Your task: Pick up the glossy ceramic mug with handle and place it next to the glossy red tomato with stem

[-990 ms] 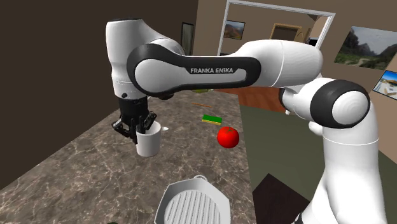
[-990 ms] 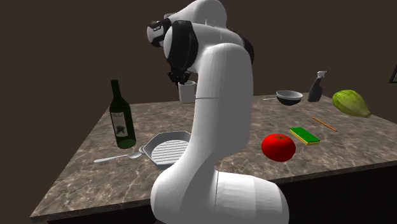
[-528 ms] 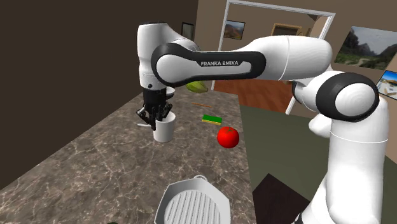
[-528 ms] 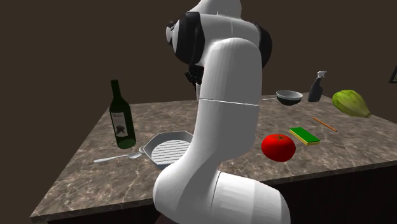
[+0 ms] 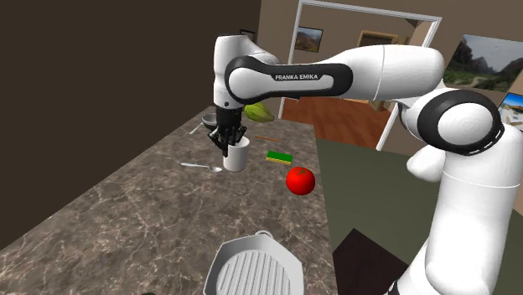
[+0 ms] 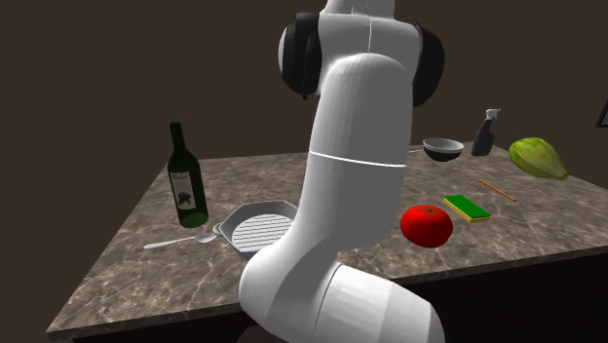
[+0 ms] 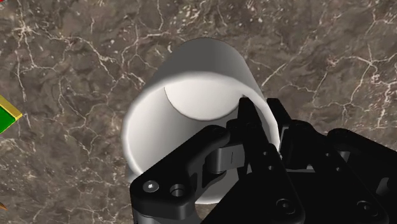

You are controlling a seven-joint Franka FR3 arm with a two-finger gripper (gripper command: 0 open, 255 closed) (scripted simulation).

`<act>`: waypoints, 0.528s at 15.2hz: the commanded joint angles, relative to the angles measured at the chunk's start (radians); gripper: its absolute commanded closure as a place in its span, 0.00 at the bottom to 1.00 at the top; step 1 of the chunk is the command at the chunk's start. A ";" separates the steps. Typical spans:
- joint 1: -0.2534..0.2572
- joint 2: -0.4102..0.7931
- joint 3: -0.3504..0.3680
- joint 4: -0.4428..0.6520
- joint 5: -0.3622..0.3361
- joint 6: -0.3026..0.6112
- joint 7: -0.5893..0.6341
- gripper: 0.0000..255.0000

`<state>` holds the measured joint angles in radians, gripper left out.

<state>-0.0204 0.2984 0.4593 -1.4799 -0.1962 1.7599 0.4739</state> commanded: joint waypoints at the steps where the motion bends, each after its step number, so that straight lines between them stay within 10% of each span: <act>1: -0.023 0.011 -0.013 0.024 0.000 -0.010 -0.041 1.00; 8: -0.115 0.042 -0.062 0.074 0.005 -0.015 -0.187 1.00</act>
<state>-0.1216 0.3343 0.4051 -1.4156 -0.1910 1.7459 0.3105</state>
